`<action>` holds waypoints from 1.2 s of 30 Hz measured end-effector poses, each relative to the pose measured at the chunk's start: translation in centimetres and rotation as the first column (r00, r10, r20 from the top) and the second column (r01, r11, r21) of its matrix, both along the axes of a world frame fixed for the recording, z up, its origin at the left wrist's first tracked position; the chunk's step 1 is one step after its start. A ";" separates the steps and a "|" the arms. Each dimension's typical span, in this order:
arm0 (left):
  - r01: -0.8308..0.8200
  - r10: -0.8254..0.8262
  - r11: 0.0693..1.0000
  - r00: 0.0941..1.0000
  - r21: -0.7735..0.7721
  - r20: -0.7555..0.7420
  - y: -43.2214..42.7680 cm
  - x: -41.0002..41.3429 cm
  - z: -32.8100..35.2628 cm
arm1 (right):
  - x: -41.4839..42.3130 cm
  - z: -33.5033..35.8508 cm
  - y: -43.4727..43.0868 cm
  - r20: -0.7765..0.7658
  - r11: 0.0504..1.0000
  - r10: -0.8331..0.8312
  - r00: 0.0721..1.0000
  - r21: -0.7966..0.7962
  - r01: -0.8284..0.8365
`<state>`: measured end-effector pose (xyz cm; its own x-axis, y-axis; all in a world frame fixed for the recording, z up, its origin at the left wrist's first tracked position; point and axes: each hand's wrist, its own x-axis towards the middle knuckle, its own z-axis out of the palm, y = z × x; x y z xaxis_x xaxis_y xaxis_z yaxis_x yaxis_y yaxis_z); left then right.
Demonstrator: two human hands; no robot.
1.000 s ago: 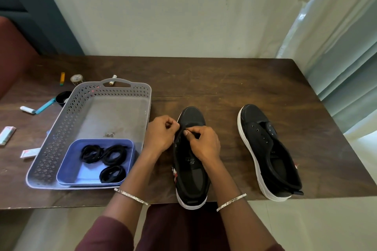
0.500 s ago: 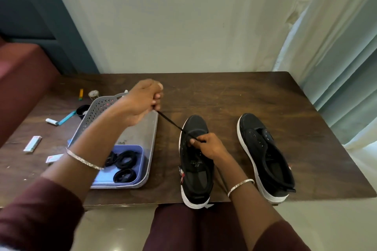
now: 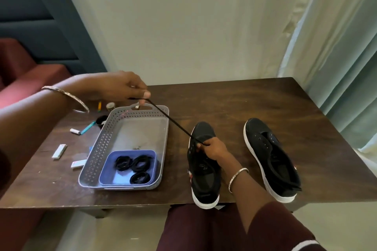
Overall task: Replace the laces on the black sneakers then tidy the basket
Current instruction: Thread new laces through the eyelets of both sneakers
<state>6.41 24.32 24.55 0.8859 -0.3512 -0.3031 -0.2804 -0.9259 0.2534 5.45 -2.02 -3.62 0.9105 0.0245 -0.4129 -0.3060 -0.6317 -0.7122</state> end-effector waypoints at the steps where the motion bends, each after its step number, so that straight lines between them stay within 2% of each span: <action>1: -0.050 0.041 0.989 0.997 -0.138 -0.067 0.2 -0.6 0.1 | 0.0 0.1 -0.2 -0.003 1.000 -0.002 1.000 0.014 0.002; 3: -0.166 0.097 0.912 0.975 -0.374 -0.199 -0.2 -1.7 -0.3 | -0.1 0.2 -0.4 -0.013 0.999 0.004 1.000 0.032 -0.004; 4: -0.236 0.121 0.838 0.959 -0.492 -0.255 -0.8 -2.1 -0.7 | -0.2 0.3 -0.4 -0.015 1.000 0.009 1.000 0.029 -0.008; 7: -0.319 0.077 0.543 0.940 -0.777 -0.332 -2.3 -2.8 -1.7 | -0.2 -0.1 0.0 -0.007 1.000 -0.008 1.000 0.011 0.009; 8: -0.351 0.040 0.398 0.929 -0.847 -0.367 -2.7 -2.8 -2.1 | -0.2 -0.3 0.1 -0.003 1.000 -0.012 1.000 0.003 0.012; 10: -0.443 -0.056 0.080 0.892 -0.893 -0.448 -3.2 -2.7 -2.6 | -0.2 -0.4 0.2 -0.005 1.000 -0.016 1.000 0.003 0.016; 11: -0.458 -0.097 -0.026 0.886 -0.888 -0.454 -3.3 -2.7 -2.8 | -0.2 -0.5 0.2 -0.005 1.000 -0.019 1.000 0.006 0.019; 14: -0.430 -0.179 -0.172 0.898 -0.886 -0.402 -3.5 -3.4 -2.2 | 0.0 -0.6 -0.1 0.017 1.000 0.012 1.000 -0.006 -0.012; 16: -0.412 -0.209 -0.226 0.906 -0.883 -0.369 -3.1 -4.2 -1.7 | 0.1 -0.7 -0.1 0.011 0.999 0.032 0.999 -0.020 -0.031; 17: -0.416 -0.198 -0.203 0.904 -0.886 -0.379 -3.2 -4.8 -1.8 | 0.2 -0.8 0.0 0.003 0.999 0.031 1.000 -0.037 -0.031; 18: -0.431 -0.156 -0.122 0.898 -0.894 -0.412 -3.6 -5.3 -2.4 | 0.2 -0.9 0.2 0.002 0.998 0.027 1.000 -0.056 -0.027; 19: -0.448 -0.075 0.025 0.891 -0.894 -0.449 -4.2 -5.7 -3.5 | 0.2 -1.0 0.3 0.004 0.997 0.018 1.000 -0.076 -0.018; 20: -0.457 0.038 0.229 0.886 -0.859 -0.461 -5.1 -6.0 -5.2 | 0.2 -1.2 0.4 0.008 0.996 0.013 1.000 -0.088 -0.012; 21: -0.454 0.150 0.449 0.888 -0.770 -0.435 -6.0 -6.2 -7.3 | 0.1 -1.2 0.6 0.010 0.996 0.011 1.000 -0.092 -0.010; 22: -0.449 0.231 0.613 0.889 -0.650 -0.396 -6.9 -6.1 -9.5 | 0.0 -1.1 0.6 0.013 0.996 0.016 1.000 -0.088 -0.015; 23: -0.440 0.279 0.716 0.892 -0.542 -0.355 -7.7 -5.9 -11.9 | 0.0 -1.0 0.5 0.013 0.997 0.020 1.000 -0.079 -0.019; 25: -0.376 0.313 0.848 0.924 -0.374 -0.221 -8.7 -4.8 -16.6 | 0.0 -1.0 0.4 0.019 0.998 0.019 1.000 -0.057 -0.018; 27: -0.361 0.341 0.892 0.932 -0.272 -0.118 -9.4 -3.5 -20.1 | 0.2 -1.2 0.5 0.020 0.998 0.001 1.000 -0.064 0.001; 33: -0.380 0.419 0.870 0.906 -0.315 0.063 -11.2 -1.7 -24.1 | 0.2 -1.2 0.5 0.044 0.996 0.009 0.999 -0.088 -0.005; 36: -0.400 0.444 0.866 0.891 -0.301 0.093 -11.1 -1.8 -24.3 | 0.2 -1.2 0.4 0.047 0.996 0.013 0.999 -0.086 -0.009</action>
<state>4.64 13.22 0.29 0.9949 0.0194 -0.0991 0.0660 -0.8675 0.4930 5.68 -1.58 -4.84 0.9289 0.0015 -0.3702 -0.2655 -0.6941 -0.6691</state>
